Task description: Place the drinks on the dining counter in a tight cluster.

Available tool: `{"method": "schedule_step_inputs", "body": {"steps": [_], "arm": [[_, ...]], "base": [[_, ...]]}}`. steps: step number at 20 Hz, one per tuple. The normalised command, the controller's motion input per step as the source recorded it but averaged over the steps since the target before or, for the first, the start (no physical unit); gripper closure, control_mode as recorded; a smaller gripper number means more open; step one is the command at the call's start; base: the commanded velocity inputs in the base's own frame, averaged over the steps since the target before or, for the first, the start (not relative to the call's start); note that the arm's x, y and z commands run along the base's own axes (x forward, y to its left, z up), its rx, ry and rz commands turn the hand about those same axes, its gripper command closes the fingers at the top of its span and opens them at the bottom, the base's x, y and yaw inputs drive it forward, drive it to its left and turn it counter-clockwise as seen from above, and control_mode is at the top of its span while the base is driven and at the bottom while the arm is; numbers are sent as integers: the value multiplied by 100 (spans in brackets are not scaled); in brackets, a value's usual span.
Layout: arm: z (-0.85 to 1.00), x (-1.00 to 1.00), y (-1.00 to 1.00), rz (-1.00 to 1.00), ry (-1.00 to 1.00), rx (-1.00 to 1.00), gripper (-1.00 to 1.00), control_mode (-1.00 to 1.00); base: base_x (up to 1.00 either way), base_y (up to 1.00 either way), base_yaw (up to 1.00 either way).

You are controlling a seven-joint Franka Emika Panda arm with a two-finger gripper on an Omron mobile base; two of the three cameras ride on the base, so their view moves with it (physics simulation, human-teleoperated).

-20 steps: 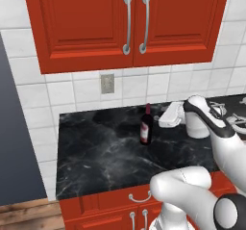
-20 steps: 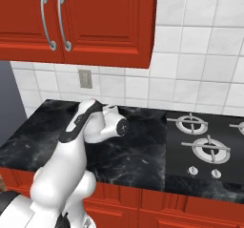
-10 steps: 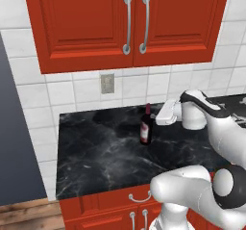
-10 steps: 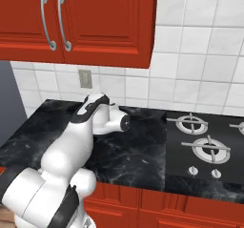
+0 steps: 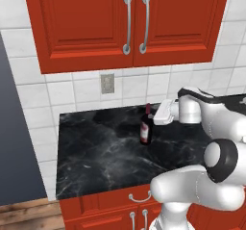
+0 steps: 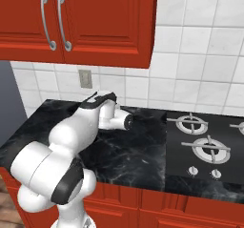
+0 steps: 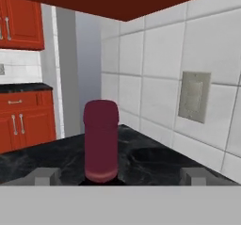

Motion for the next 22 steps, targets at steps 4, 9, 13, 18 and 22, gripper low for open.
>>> {"method": "schedule_step_inputs", "body": {"steps": [4,9,13,18,22], "arm": [[0,0,13,4,-3,0,-100,-100],[0,1,16,1,0,0,-100,-100],[0,10,13,0,0,0,-100,-100],[-2,12,16,0,0,0,-100,-100],[-6,13,14,0,0,0,-100,-100]], "base": [[0,0,0],[0,0,0],[0,0,0],[0,0,0],[0,0,0]]}}
